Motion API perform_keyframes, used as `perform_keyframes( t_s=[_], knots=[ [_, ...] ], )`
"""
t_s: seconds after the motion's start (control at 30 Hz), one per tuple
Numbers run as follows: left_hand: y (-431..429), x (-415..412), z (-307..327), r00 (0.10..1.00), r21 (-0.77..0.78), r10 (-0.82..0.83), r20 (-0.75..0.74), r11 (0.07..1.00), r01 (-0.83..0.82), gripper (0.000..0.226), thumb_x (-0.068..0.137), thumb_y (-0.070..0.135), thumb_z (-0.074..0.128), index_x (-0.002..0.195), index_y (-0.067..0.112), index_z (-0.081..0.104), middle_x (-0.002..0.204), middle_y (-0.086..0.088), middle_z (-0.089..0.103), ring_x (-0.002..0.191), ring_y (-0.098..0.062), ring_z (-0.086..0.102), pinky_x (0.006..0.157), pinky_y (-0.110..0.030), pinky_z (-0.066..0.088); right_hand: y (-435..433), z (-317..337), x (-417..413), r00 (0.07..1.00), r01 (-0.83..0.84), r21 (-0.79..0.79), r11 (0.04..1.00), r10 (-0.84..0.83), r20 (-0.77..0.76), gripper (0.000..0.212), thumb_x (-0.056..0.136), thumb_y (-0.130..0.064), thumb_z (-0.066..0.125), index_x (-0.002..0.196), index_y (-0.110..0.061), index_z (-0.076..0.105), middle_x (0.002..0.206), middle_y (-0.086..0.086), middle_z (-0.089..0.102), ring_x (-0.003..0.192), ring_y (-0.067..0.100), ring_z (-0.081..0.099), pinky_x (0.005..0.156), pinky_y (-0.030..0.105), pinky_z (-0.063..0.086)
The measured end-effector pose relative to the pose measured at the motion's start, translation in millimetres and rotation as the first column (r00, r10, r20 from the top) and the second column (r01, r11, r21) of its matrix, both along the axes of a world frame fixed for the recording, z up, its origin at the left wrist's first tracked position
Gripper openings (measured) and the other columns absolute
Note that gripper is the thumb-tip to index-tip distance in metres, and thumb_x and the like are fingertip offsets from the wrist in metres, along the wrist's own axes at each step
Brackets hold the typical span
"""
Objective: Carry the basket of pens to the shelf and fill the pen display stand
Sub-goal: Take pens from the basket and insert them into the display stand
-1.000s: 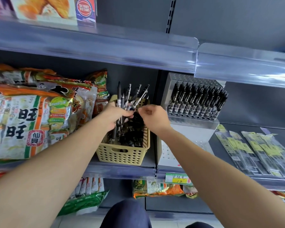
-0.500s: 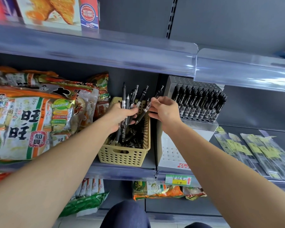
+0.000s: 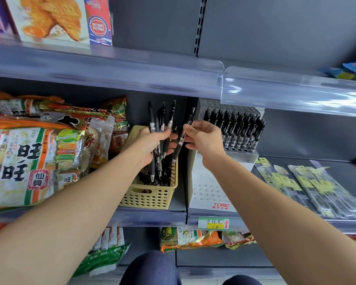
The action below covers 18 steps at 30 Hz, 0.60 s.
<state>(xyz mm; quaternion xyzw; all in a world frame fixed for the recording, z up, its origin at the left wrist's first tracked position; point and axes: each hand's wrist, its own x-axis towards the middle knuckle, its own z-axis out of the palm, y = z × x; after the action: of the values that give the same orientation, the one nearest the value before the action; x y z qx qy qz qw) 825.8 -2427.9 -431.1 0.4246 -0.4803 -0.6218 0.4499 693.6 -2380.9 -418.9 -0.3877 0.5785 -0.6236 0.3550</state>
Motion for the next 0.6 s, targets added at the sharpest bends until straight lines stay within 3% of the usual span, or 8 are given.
perform_keyframes(
  t_s=[0.07,0.17,0.37,0.53,0.6],
  knots=[
    [2,-3,2,0.999,0.033,-0.014,-0.034,0.999,0.015,0.004,0.092,0.007,0.062,0.091,0.008,0.058,0.071,-0.005,0.073,0.059,-0.020,0.068,0.066,-0.038,0.059,4,1,-5,1.000,0.013,-0.004,1.000,-0.013,0.003,0.011,0.086,-0.016,0.071,0.090,-0.013,0.060,0.075,-0.003,0.065,0.062,0.010,0.062,0.052,0.020,0.052],
    [7,-10,4,0.998,0.067,-0.027,-0.054,0.997,0.030,0.011,0.092,0.004,0.060,0.102,0.001,0.060,0.084,-0.013,0.070,0.055,-0.021,0.069,0.059,-0.038,0.060,10,1,-15,0.999,0.030,-0.005,1.000,-0.030,-0.014,0.012,0.085,-0.016,0.071,0.092,-0.011,0.063,0.073,-0.001,0.064,0.061,0.011,0.061,0.054,0.021,0.053],
    [19,-28,5,0.994,0.144,-0.071,-0.080,0.986,0.082,0.007,0.088,0.003,0.065,0.092,0.005,0.060,0.085,-0.017,0.063,0.059,-0.025,0.067,0.057,-0.041,0.060,26,4,-36,0.993,0.089,-0.017,0.996,-0.090,-0.078,0.015,0.082,-0.014,0.074,0.093,-0.010,0.065,0.076,0.002,0.066,0.064,0.013,0.061,0.059,0.024,0.055],
    [32,-44,2,0.992,0.166,-0.118,-0.050,0.978,0.125,0.027,0.085,0.003,0.068,0.109,0.000,0.057,0.092,-0.020,0.065,0.064,-0.028,0.067,0.058,-0.043,0.060,35,7,-54,0.977,0.163,-0.038,0.986,-0.166,-0.133,0.016,0.079,-0.016,0.077,0.090,-0.013,0.066,0.084,0.006,0.070,0.077,0.022,0.067,0.070,0.032,0.058],
    [37,-51,3,0.990,0.168,-0.134,-0.054,0.976,0.141,0.023,0.085,0.003,0.068,0.105,0.001,0.057,0.093,-0.019,0.064,0.062,-0.026,0.067,0.058,-0.042,0.060,38,8,-61,0.963,0.209,-0.042,0.977,-0.213,-0.167,0.016,0.078,-0.018,0.079,0.088,-0.016,0.067,0.086,0.007,0.071,0.083,0.025,0.070,0.077,0.037,0.058]
  ],
)
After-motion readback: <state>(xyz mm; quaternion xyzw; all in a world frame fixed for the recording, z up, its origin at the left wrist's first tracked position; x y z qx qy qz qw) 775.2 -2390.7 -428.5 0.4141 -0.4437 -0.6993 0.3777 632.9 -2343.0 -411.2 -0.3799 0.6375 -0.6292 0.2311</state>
